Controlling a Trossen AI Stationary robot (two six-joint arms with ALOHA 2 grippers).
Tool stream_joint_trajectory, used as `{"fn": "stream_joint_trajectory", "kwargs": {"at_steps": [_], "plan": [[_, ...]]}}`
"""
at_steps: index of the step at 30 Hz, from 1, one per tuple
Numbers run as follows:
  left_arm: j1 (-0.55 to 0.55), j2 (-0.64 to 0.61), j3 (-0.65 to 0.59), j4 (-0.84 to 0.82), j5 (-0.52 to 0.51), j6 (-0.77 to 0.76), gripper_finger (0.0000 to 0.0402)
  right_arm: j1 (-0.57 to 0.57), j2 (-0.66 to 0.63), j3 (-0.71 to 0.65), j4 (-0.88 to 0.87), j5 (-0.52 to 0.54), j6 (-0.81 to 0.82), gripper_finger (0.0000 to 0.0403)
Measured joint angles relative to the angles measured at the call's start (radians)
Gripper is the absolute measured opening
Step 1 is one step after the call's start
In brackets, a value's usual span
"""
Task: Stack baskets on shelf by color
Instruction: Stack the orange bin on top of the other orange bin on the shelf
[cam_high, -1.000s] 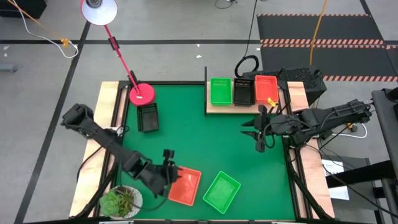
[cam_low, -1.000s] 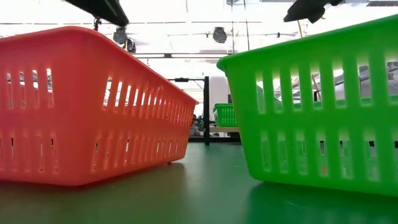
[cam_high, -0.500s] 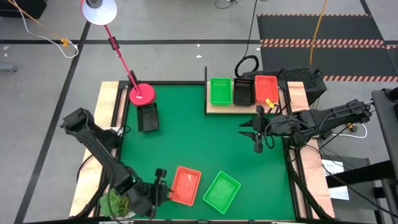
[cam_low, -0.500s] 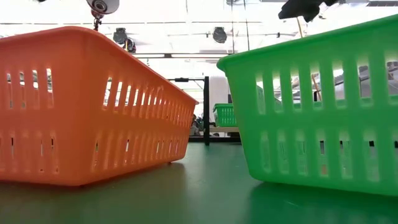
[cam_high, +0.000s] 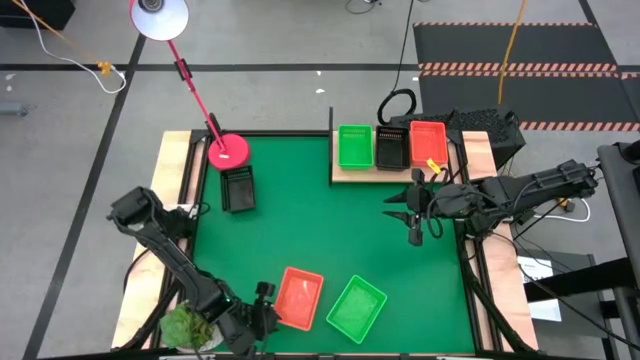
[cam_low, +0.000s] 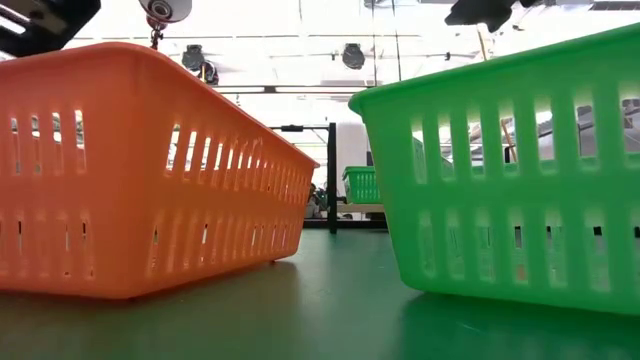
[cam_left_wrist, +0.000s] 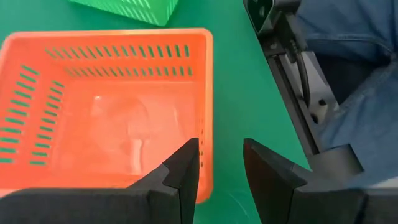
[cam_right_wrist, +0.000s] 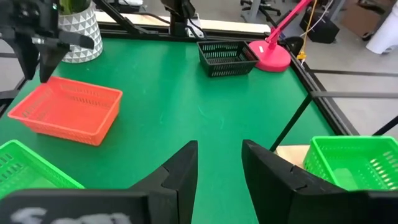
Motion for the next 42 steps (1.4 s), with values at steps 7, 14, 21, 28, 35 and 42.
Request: {"fn": "stream_joint_trajectory", "kwargs": {"at_steps": [7, 14, 21, 28, 35, 42], "plan": [[0.026, 0.031, 0.0, -0.012, 0.021, 0.005, 0.0126, 0.0, 0.0, 0.0, 0.024, 0.0, -0.014, 0.0118], [0.044, 0.032, 0.001, -0.028, -0.008, 0.077, 0.0096, 0.0, 0.0, 0.0, 0.024, -0.001, -0.014, 0.0118], [0.066, 0.031, 0.001, -0.083, -0.002, 0.108, 0.0012, 0.0, 0.0, 0.0, 0.035, -0.001, -0.014, 0.0118], [0.109, 0.017, 0.008, -0.116, -0.071, 0.193, 0.0019, 0.0, 0.024, 0.0, 0.149, -0.001, -0.023, 0.0118], [0.181, -0.028, 0.188, -0.374, -0.141, 0.291, 0.0008, -0.001, 0.15, 0.001, 0.389, -0.177, -0.105, 0.0118], [0.262, -0.028, 0.377, -0.592, -0.3, 0.467, 0.0008, 0.005, 0.294, 0.097, 0.422, -0.228, -0.112, 0.0118]]}}
